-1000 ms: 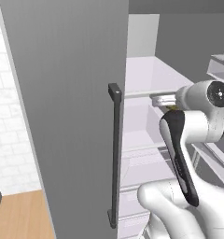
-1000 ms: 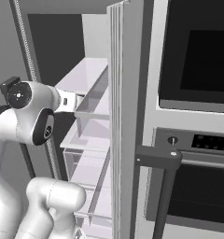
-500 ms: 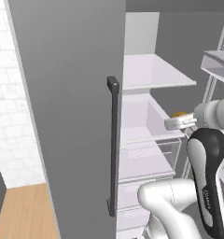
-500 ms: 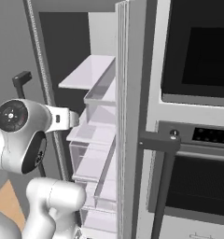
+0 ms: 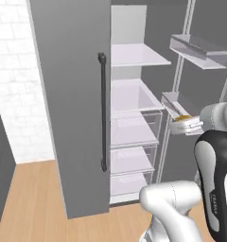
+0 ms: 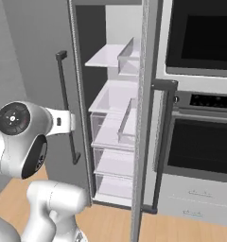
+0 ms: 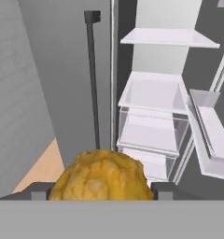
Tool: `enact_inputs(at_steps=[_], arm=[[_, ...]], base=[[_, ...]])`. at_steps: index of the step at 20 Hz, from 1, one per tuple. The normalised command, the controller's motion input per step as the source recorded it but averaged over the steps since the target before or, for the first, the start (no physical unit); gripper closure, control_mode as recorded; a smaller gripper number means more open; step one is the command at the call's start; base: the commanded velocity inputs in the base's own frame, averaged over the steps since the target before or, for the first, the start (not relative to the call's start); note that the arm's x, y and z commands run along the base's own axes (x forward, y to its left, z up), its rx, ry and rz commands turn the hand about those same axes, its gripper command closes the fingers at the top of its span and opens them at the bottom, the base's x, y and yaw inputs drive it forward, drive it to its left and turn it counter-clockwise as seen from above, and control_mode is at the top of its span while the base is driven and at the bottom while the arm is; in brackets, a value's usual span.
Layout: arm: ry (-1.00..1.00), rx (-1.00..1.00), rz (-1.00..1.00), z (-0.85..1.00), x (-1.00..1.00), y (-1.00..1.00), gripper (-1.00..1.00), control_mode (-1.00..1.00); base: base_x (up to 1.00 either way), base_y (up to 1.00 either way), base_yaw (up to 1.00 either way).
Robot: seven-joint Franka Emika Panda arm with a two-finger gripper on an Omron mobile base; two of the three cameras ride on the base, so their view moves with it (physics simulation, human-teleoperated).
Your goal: Place one squash and one chicken drumstick in each tupperware on the nearby counter, to pack two identical lunches.
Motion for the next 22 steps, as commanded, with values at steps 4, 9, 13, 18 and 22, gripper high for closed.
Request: enact_inputs(at_steps=[4,9,13,18,22], arm=[[0.0,0.0,0.0,0.0,0.0,0.0,1.0,1.0],[0.0,0.0,0.0,0.0,0.0,0.0,1.0,1.0],[0.0,0.0,0.0,0.0,0.0,0.0,1.0,1.0],[0.0,0.0,0.0,0.0,0.0,0.0,1.0,1.0],[0.0,0.0,0.0,0.0,0.0,0.0,1.0,1.0]], base=[[-1.0,-0.43,-0.16],[-0.64,-0.51,-0.55],[-0.04,-0.51,-0.68],[0.04,-0.58,-0.68],[0.45,-0.63,-0.63]])
